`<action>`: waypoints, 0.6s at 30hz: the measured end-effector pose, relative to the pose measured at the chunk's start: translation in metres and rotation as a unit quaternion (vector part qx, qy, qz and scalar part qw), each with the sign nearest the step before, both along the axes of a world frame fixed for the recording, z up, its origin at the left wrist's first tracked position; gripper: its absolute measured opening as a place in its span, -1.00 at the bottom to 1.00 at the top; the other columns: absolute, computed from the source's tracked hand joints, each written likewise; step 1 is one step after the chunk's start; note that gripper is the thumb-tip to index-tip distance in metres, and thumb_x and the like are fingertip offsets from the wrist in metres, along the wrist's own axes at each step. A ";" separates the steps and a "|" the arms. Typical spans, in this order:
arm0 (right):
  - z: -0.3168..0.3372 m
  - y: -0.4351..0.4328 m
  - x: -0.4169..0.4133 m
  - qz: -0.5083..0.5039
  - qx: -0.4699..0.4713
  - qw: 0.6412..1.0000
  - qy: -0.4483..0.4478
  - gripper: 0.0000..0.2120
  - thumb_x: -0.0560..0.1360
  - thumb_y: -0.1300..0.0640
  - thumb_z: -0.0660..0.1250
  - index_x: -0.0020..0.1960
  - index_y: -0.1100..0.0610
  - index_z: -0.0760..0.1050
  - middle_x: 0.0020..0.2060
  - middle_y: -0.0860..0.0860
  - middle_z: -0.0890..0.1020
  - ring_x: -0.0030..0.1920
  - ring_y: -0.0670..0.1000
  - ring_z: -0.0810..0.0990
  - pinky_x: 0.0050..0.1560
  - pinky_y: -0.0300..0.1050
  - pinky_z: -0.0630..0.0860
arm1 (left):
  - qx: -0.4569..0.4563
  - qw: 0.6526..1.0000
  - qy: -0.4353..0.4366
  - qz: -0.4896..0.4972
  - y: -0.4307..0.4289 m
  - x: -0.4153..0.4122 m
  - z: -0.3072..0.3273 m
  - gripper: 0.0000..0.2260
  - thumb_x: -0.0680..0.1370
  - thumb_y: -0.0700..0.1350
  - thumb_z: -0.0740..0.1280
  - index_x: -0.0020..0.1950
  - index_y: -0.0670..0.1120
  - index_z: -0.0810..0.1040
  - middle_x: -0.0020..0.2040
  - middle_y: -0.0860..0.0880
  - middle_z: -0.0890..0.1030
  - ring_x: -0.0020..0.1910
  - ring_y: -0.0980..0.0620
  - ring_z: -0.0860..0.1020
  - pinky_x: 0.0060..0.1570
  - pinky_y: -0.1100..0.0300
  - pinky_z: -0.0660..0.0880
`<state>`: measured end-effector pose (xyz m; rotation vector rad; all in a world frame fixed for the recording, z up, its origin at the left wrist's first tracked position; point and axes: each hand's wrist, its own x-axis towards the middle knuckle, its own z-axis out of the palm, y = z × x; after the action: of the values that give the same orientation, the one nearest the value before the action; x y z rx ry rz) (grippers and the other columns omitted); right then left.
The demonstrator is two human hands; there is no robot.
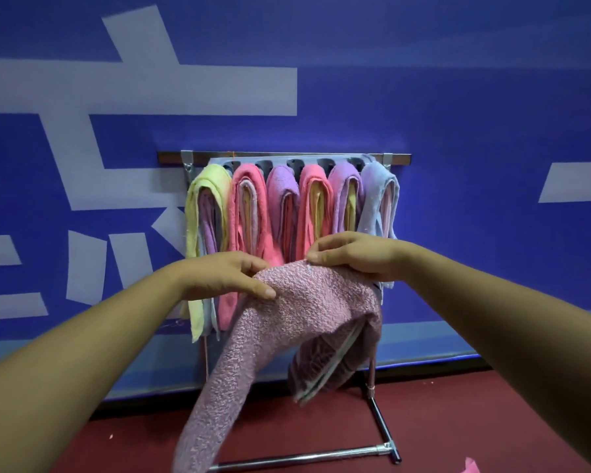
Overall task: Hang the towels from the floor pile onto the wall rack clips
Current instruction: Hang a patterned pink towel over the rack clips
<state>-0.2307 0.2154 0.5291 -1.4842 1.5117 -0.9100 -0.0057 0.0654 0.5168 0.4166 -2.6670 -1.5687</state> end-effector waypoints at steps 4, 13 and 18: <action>0.017 -0.010 0.002 0.025 0.030 0.996 0.075 -0.67 0.40 -0.02 0.50 0.06 0.15 0.61 -0.05 0.11 0.68 -0.04 0.11 0.65 0.02 0.01 0.61 | 0.007 1.000 0.001 -0.002 -0.020 -0.005 0.010 -0.74 0.55 -0.15 0.37 0.16 -0.28 0.61 0.16 -0.18 0.65 0.17 -0.06 0.61 0.26 0.15 0.48; 0.041 -0.039 -0.019 0.015 -0.005 0.997 -0.072 -0.93 0.57 0.23 0.33 -0.04 0.25 0.50 -0.22 0.13 0.63 -0.25 0.05 0.65 -0.19 -0.10 0.64 | 0.049 0.990 0.119 0.057 -0.042 -0.035 0.030 -0.73 0.54 0.00 0.39 0.09 -0.17 0.51 -0.04 -0.03 0.57 -0.03 0.04 0.55 0.00 0.27 0.49; 0.067 -0.063 -0.026 -0.028 -0.074 0.994 -0.068 -0.83 0.62 0.23 0.27 -0.09 0.29 0.54 -0.25 0.11 0.60 -0.25 0.01 0.61 -0.19 -0.16 0.56 | 0.054 0.989 0.132 0.029 -0.058 -0.056 0.052 -0.89 0.55 -0.14 0.38 -0.09 -0.11 0.70 -0.07 -0.02 0.68 0.00 0.08 0.61 0.14 0.22 0.51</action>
<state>-0.2566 0.1524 0.5957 -1.4573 1.4181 -1.1560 -0.0622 0.0078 0.5692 0.2657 -2.3620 -1.6279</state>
